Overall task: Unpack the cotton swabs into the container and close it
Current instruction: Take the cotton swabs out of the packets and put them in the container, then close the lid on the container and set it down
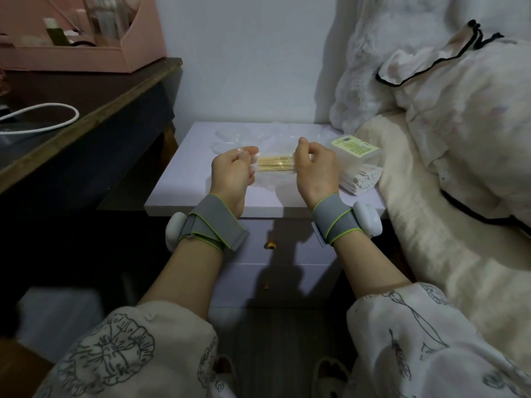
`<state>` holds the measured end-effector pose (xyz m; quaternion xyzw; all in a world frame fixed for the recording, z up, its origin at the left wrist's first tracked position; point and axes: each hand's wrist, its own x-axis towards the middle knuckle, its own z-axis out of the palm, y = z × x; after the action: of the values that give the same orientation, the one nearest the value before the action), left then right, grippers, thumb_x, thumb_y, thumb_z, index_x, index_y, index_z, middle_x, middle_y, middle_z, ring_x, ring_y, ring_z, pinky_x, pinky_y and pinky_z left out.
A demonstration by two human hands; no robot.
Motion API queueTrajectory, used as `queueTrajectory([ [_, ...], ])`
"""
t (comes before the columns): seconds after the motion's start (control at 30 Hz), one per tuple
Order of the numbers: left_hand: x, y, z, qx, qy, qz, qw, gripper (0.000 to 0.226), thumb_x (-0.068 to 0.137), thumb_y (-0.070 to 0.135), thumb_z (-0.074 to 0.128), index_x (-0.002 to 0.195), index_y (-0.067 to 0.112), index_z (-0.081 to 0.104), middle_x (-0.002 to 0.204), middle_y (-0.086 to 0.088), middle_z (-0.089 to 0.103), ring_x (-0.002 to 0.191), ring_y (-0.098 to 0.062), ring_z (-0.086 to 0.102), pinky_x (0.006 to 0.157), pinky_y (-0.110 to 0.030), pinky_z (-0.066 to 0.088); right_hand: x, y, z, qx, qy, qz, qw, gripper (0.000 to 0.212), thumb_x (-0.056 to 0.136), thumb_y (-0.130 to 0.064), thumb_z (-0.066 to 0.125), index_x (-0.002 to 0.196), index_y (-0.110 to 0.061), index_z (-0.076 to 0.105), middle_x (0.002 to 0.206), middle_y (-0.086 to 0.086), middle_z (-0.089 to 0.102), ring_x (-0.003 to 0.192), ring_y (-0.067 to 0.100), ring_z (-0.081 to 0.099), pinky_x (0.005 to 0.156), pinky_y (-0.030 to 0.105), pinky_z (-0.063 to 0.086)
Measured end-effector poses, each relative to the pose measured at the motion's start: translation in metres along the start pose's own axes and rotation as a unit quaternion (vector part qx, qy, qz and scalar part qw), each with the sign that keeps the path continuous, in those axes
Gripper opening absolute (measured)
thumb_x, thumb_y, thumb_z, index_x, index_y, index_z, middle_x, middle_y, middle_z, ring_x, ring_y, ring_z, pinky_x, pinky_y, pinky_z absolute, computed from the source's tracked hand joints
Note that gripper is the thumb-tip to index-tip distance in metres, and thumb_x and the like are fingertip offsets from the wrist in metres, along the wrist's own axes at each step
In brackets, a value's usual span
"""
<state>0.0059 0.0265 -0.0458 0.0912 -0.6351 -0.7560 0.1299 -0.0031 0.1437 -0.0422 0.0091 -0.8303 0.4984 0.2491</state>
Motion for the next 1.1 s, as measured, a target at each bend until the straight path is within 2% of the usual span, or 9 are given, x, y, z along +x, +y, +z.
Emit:
queueTrajectory([
  [0.17,0.008,0.001,-0.012,-0.036,0.068,-0.049,0.996,0.030,0.095,0.015,0.050,0.116,-0.007,0.056,0.073,-0.003,0.049,0.059,-0.010,0.044,0.053,-0.017,0.041,0.009,0.007,-0.019,-0.035,0.073,-0.003,0.997,0.042,0.098,-0.020,0.037,0.079,0.008,0.062,0.078,0.022,0.060,0.075,0.030,0.046,0.065,0.030,0.023],
  [0.3,0.007,-0.001,-0.007,-0.038,0.056,-0.104,0.992,0.016,0.094,0.016,0.053,0.094,0.001,0.058,0.093,-0.005,0.054,0.070,-0.013,0.055,0.066,-0.019,0.052,0.013,0.007,-0.031,-0.039,0.110,-0.011,0.993,0.045,0.096,-0.023,0.037,0.078,0.008,0.063,0.085,0.030,0.063,0.077,0.033,0.050,0.066,0.030,0.024],
  [0.37,0.010,-0.006,-0.005,0.058,0.067,-0.068,0.994,0.027,0.091,0.013,0.052,0.115,0.002,0.054,0.106,-0.007,0.056,0.085,-0.019,0.060,0.083,-0.027,0.053,0.014,0.005,-0.039,-0.044,0.122,-0.008,0.992,0.041,0.097,-0.021,0.038,0.085,0.006,0.066,0.092,0.029,0.065,0.087,0.038,0.054,0.070,0.031,0.026],
  [0.47,0.009,-0.014,-0.003,0.223,0.078,-0.016,0.972,0.051,0.090,0.015,0.051,0.137,0.013,0.033,0.126,-0.008,0.052,0.116,-0.026,0.050,0.103,-0.030,0.038,0.018,0.007,-0.052,-0.038,0.144,0.009,0.989,0.039,0.097,-0.021,0.039,0.088,0.004,0.067,0.095,0.026,0.067,0.094,0.038,0.055,0.074,0.031,0.029],
  [0.6,0.010,-0.019,0.007,0.372,0.111,0.044,0.921,0.056,0.089,0.021,0.055,0.138,0.018,0.029,0.137,-0.007,0.046,0.129,-0.029,0.036,0.107,-0.042,0.021,0.027,0.024,-0.070,-0.029,0.180,0.056,0.982,0.042,0.097,-0.024,0.038,0.083,0.003,0.067,0.090,0.026,0.066,0.091,0.039,0.057,0.077,0.035,0.037],
  [0.73,0.009,-0.016,0.023,0.467,0.130,0.147,0.862,0.053,0.087,0.025,0.058,0.135,0.022,0.035,0.144,-0.005,0.031,0.135,-0.028,0.023,0.104,-0.042,0.019,0.029,0.035,-0.088,-0.035,0.195,0.094,0.976,0.043,0.097,-0.025,0.037,0.086,0.003,0.067,0.080,0.023,0.062,0.081,0.033,0.054,0.068,0.033,0.031],
  [0.93,-0.006,-0.015,0.068,0.483,0.001,0.285,0.828,0.047,0.086,0.047,0.055,0.127,0.026,0.045,0.136,0.003,0.041,0.134,-0.022,0.021,0.097,-0.041,0.017,0.029,0.047,-0.109,-0.034,0.226,0.116,0.967,0.039,0.096,-0.020,0.038,0.071,-0.001,0.061,0.071,0.020,0.048,0.072,0.025,0.042,0.064,0.027,0.025],
  [1.03,-0.013,-0.019,0.088,0.475,-0.100,0.276,0.830,0.055,0.085,0.054,0.054,0.131,0.027,0.040,0.143,0.002,0.034,0.137,-0.020,0.016,0.100,-0.040,0.014,0.029,0.052,-0.120,-0.049,0.236,0.109,0.964,0.039,0.096,-0.017,0.038,0.074,0.004,0.063,0.074,0.027,0.051,0.071,0.027,0.044,0.063,0.027,0.025],
  [1.1,-0.014,-0.021,0.095,0.478,-0.150,0.244,0.830,0.060,0.085,0.053,0.054,0.136,0.028,0.034,0.149,-0.001,0.026,0.140,-0.020,0.014,0.105,-0.040,0.013,0.027,0.054,-0.122,-0.047,0.235,0.098,0.966,0.039,0.096,-0.014,0.037,0.074,0.007,0.061,0.069,0.019,0.047,0.069,0.023,0.042,0.061,0.024,0.024],
])
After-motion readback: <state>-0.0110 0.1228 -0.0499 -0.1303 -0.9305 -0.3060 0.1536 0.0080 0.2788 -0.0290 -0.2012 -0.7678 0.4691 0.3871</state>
